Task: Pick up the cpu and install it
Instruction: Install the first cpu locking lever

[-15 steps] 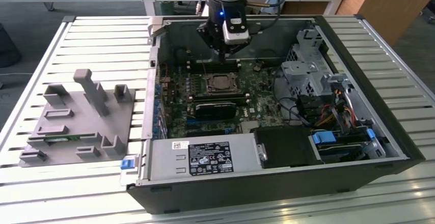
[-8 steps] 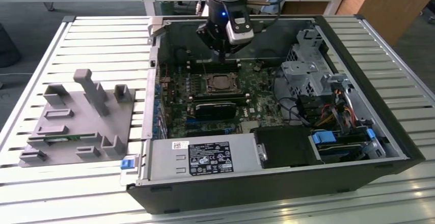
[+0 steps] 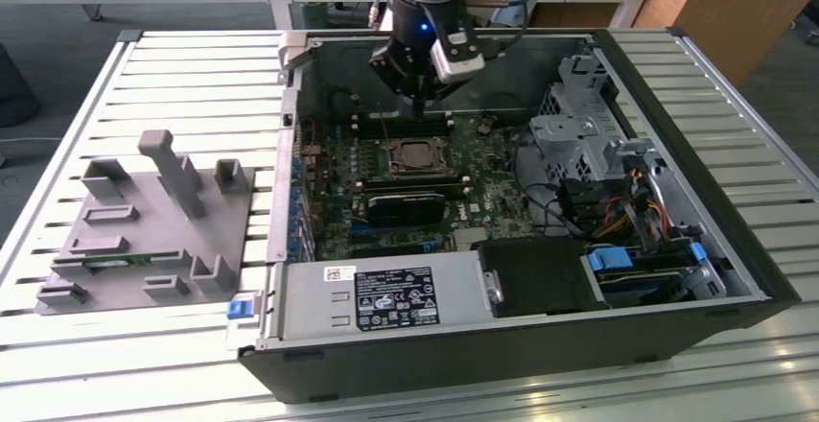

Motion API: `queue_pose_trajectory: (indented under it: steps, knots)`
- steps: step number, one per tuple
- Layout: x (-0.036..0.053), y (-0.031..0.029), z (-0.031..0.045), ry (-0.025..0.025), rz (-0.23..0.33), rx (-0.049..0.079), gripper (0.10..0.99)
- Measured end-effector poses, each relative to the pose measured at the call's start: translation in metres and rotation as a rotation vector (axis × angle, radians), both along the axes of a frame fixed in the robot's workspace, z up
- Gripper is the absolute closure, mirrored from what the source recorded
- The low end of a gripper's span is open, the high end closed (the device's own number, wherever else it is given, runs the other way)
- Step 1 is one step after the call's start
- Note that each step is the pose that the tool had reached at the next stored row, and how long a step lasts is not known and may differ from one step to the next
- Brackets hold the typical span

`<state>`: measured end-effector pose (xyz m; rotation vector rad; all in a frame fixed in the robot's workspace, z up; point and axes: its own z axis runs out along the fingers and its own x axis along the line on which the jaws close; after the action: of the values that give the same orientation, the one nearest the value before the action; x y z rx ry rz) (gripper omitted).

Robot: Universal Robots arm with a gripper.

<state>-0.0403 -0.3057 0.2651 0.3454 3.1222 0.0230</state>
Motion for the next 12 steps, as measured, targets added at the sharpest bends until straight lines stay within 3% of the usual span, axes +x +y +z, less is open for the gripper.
queue_pose_trajectory:
  steps: [9,12]
  knots:
    - [0.0000,0.0000,-0.0008,0.0000,0.154,0.000,0.976]
    - [-0.0016,0.0000,-0.0010,-0.0002,0.159,0.000,0.976]
